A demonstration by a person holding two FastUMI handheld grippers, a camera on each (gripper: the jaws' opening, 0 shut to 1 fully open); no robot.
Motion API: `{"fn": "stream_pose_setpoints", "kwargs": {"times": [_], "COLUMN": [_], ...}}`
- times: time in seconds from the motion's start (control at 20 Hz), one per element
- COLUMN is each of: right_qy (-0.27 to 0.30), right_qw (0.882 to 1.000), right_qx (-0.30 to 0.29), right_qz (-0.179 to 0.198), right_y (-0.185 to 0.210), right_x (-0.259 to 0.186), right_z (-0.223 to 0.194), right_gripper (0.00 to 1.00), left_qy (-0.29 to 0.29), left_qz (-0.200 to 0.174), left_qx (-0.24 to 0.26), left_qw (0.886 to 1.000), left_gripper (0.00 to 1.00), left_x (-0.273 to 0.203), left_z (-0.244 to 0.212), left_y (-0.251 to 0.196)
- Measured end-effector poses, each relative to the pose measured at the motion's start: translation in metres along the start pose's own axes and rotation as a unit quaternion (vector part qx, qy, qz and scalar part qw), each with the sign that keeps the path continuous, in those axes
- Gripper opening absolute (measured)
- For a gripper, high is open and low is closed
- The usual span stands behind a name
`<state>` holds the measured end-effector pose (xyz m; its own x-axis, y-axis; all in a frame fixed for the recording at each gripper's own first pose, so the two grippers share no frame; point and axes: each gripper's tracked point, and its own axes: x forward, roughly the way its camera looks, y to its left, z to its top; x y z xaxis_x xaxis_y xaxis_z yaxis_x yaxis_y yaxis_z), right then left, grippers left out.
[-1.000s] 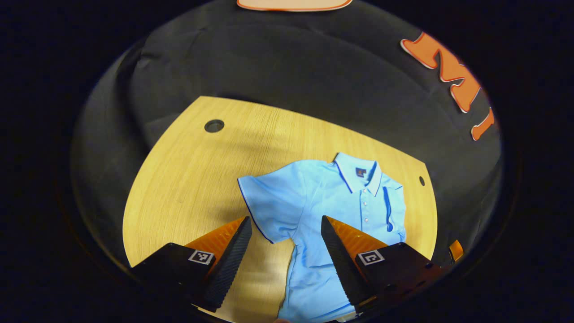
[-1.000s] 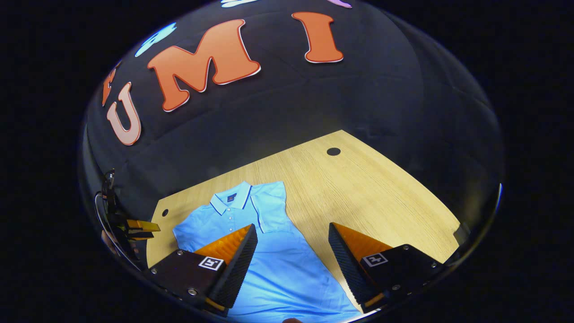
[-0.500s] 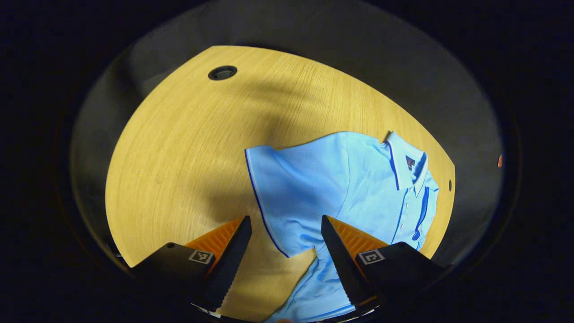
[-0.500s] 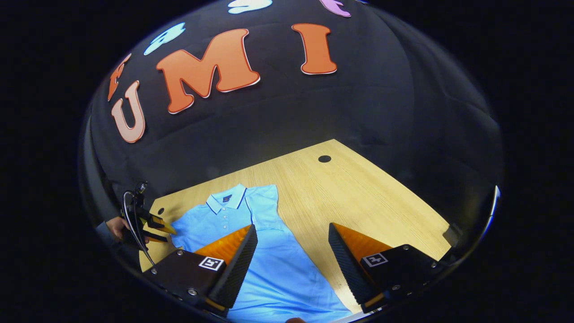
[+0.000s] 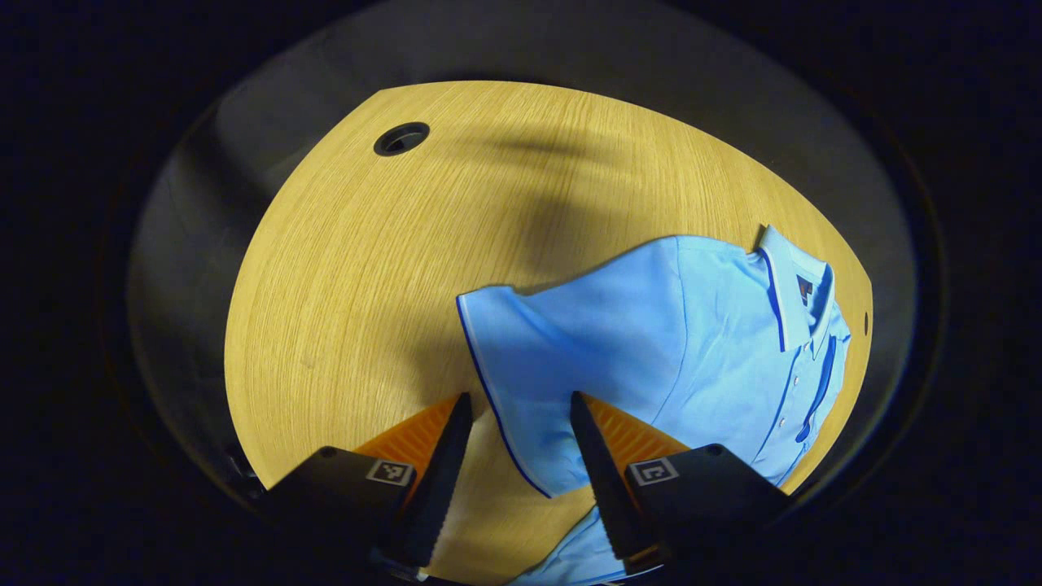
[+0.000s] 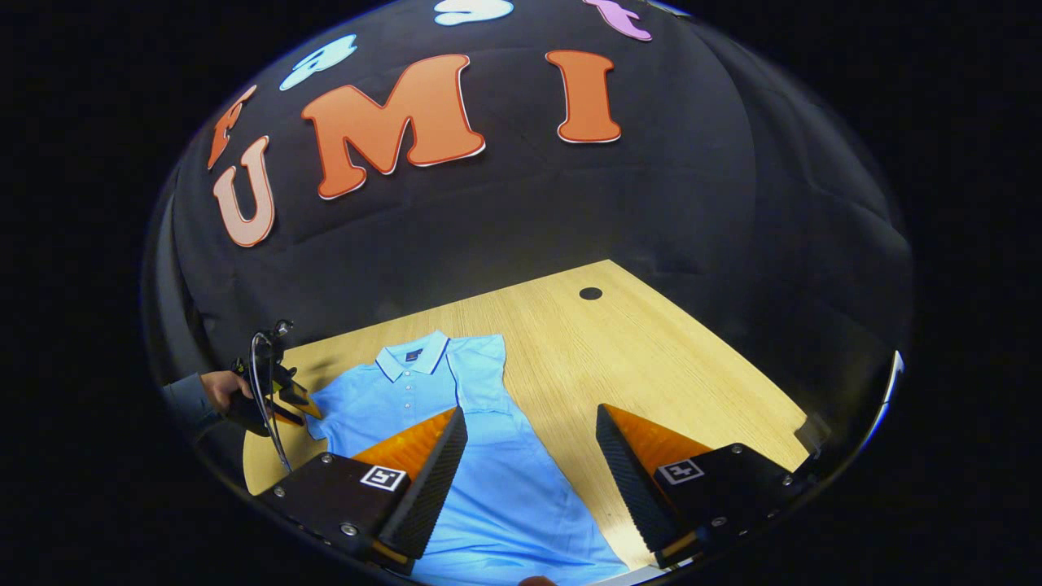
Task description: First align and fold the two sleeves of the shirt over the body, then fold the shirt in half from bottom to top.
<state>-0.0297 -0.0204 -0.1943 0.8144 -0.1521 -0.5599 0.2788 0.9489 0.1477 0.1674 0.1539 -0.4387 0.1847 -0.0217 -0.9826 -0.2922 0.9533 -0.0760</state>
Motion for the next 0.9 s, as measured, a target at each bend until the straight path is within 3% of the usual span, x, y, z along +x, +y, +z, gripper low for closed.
{"fn": "stream_pose_setpoints", "kwargs": {"times": [0.15, 0.25, 0.3, 0.4, 0.9], "right_qy": [0.005, -0.004, -0.007, -0.008, -0.013], "right_qw": [1.0, 1.0, 1.0, 1.0, 1.0], "right_qx": [-0.002, -0.002, -0.003, -0.002, -0.006], "right_qz": [0.001, 0.005, 0.006, 0.006, 0.009], "right_y": [0.002, 0.005, 0.004, 0.002, -0.006], "right_x": [0.005, 0.005, 0.004, 0.006, -0.007], "right_z": [-0.004, 0.002, 0.004, 0.004, 0.004], "right_gripper": [0.97, 0.96, 0.96, 0.97, 0.97], "left_qy": [-0.007, -0.011, -0.01, -0.014, -0.11], "left_qz": [-0.004, -0.013, -0.015, -0.046, -0.101], "left_qx": [0.003, -0.004, -0.002, 0.023, 0.137], "left_qw": [1.0, 1.0, 1.0, 0.999, 0.979], "left_gripper": [0.61, 0.41, 0.2, 0.11, 0.1], "left_x": [0.0, 0.0, 0.001, -0.003, -0.051], "left_z": [0.001, 0.003, 0.001, 0.001, 0.027], "left_y": [-0.005, -0.008, -0.01, -0.024, -0.097]}}
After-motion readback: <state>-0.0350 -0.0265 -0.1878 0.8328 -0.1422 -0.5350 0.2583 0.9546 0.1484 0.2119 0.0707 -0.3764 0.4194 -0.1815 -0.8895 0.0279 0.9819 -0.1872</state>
